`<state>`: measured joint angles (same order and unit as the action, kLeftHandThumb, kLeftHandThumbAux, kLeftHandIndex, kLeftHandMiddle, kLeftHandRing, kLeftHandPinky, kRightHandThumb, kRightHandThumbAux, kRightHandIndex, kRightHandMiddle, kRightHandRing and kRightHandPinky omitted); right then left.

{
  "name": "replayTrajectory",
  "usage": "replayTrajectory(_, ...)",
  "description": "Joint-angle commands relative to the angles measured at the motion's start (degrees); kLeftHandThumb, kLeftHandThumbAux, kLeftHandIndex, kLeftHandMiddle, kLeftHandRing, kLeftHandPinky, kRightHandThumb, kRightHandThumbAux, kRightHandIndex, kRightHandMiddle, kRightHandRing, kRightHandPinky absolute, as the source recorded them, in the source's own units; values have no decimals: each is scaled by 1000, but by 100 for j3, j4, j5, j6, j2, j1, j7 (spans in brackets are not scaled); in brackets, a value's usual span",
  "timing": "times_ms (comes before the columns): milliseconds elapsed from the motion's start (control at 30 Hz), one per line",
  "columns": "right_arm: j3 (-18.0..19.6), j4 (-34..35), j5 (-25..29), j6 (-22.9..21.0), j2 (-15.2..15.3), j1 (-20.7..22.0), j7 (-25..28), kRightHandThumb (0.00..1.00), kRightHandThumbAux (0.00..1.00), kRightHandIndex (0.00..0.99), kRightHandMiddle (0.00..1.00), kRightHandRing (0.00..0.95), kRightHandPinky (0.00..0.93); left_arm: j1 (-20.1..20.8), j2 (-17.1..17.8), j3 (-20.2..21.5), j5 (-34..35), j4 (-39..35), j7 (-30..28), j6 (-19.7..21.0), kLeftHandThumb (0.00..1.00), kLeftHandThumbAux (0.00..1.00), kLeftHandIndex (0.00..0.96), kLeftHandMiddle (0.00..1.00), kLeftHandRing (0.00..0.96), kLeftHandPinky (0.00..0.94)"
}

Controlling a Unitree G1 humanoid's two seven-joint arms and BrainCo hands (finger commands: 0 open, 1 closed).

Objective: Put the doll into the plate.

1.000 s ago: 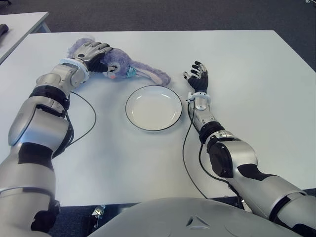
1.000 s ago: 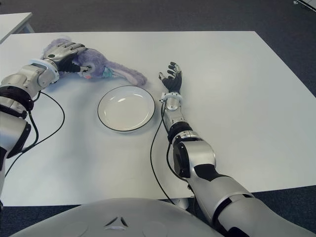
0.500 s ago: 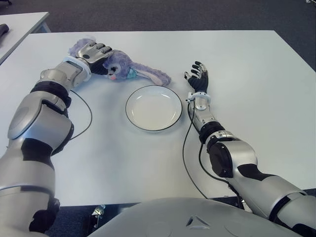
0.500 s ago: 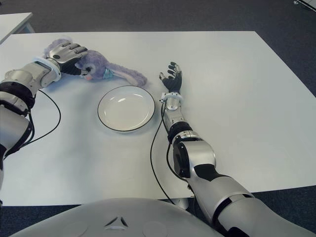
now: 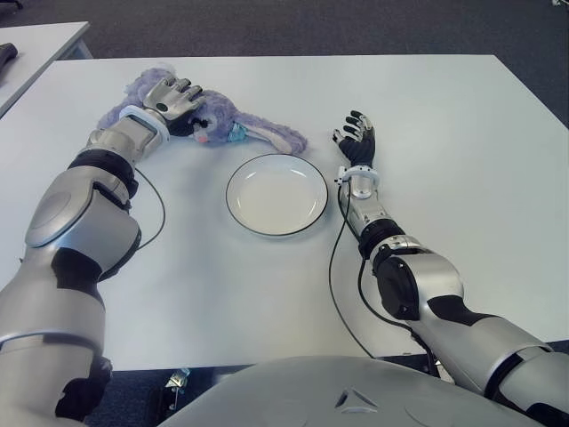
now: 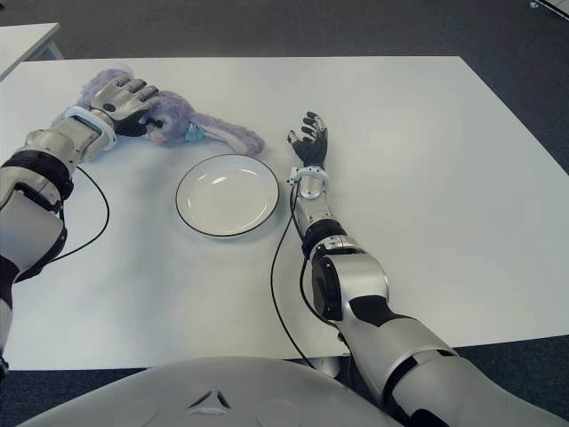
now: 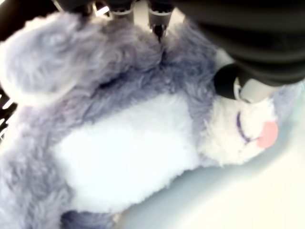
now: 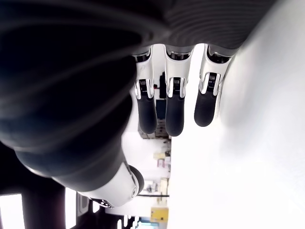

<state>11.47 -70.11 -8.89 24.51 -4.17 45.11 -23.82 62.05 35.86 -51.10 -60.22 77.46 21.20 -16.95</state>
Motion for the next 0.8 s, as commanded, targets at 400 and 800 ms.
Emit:
replayTrajectory(400, -14, -804, 65, -634, -455, -1297, -37, 469, 910, 173, 229, 228, 227, -430, -279, -89, -45, 253, -107, 335, 1000, 702, 150, 76, 330, 429)
replayTrajectory(800, -90, -804, 60, -608, -456, -1314, -103, 494, 906, 190, 236, 229, 219, -486, -353, 139, 143, 267, -207, 698, 1000, 675, 151, 195, 463, 439)
